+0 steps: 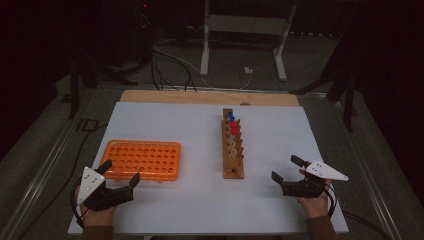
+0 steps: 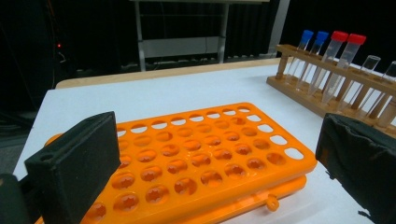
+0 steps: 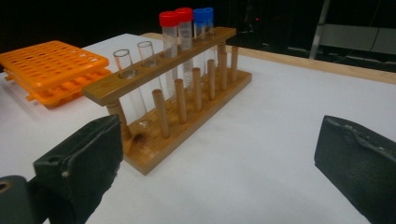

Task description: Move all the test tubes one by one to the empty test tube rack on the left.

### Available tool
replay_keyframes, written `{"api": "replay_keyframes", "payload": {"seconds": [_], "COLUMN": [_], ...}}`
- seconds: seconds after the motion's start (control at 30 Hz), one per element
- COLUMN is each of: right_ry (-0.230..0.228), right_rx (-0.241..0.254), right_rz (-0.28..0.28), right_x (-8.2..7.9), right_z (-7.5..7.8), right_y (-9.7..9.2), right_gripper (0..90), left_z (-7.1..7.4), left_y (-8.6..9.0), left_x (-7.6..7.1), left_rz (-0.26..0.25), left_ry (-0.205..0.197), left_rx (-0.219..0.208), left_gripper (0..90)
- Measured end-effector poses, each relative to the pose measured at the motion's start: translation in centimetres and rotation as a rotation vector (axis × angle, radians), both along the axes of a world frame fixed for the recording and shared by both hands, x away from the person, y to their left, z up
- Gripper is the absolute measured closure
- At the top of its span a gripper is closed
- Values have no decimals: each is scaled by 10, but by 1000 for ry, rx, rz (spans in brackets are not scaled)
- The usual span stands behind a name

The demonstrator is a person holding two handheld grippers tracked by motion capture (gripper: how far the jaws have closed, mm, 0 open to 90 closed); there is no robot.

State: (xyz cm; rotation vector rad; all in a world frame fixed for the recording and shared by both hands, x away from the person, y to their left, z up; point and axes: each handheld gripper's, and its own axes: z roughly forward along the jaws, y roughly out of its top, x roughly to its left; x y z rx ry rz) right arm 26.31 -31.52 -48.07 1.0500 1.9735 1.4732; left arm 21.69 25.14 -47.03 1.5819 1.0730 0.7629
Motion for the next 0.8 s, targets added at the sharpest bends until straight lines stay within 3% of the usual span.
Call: {"api": "replay_keyframes", "payload": {"seconds": [0.27, 0.5, 0.8], "right_ry": [0, -13, -12], "right_rx": [-3, 6, -3], "right_rz": [6, 20, 63], "right_x": [-1, -1, 8], "right_z": [0, 8, 24], "right_y": [2, 10, 28], "right_gripper": [16, 16, 17], "left_z": [-1, 1, 2], "left_y": [1, 3, 2], "left_x": [-1, -1, -2], "left_rz": [-7, 10, 28], "left_ry": [-29, 21, 34], "left_rx": [-11, -41, -23], "left_gripper": [4, 4, 4]}}
